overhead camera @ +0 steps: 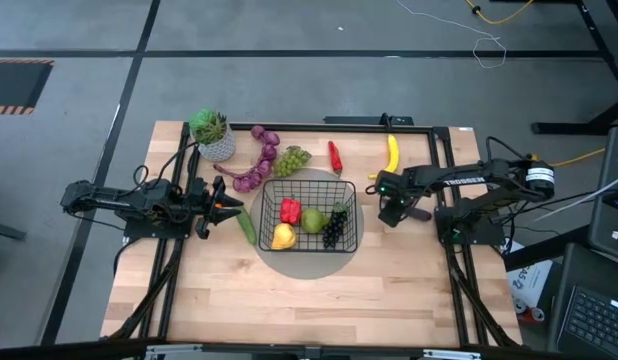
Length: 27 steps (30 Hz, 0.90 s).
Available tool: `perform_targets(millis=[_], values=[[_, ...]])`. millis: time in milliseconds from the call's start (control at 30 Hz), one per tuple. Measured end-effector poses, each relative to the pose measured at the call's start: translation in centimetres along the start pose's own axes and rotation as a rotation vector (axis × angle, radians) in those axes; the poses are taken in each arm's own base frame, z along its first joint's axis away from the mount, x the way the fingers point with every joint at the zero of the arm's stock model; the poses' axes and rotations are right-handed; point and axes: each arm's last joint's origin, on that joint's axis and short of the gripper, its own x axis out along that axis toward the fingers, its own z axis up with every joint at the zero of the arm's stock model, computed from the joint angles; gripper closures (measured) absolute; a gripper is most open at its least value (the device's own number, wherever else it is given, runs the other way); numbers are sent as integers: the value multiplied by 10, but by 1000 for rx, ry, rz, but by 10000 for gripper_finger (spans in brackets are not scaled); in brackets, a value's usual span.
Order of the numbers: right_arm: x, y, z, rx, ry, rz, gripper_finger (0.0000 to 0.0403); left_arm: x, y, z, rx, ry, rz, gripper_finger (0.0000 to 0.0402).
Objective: Build produce basket
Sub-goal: Put the purple eggplant into the black wire basket
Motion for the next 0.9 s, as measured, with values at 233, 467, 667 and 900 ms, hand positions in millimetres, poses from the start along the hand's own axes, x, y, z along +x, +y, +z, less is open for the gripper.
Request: perform_targets(millis=[233,467,667,900], values=[[0,1,1,19,0,12,357,0,0,0,0,0,0,286],[-7,5,7,5,-34,8,372,0,0,0,0,0,0,286],[-40,22,32,-114,-157,-21,372,0,0,0,0,0,0,286],[-97,40,65,-296,-385,-126,372,0,0,0,0,0,0,286]])
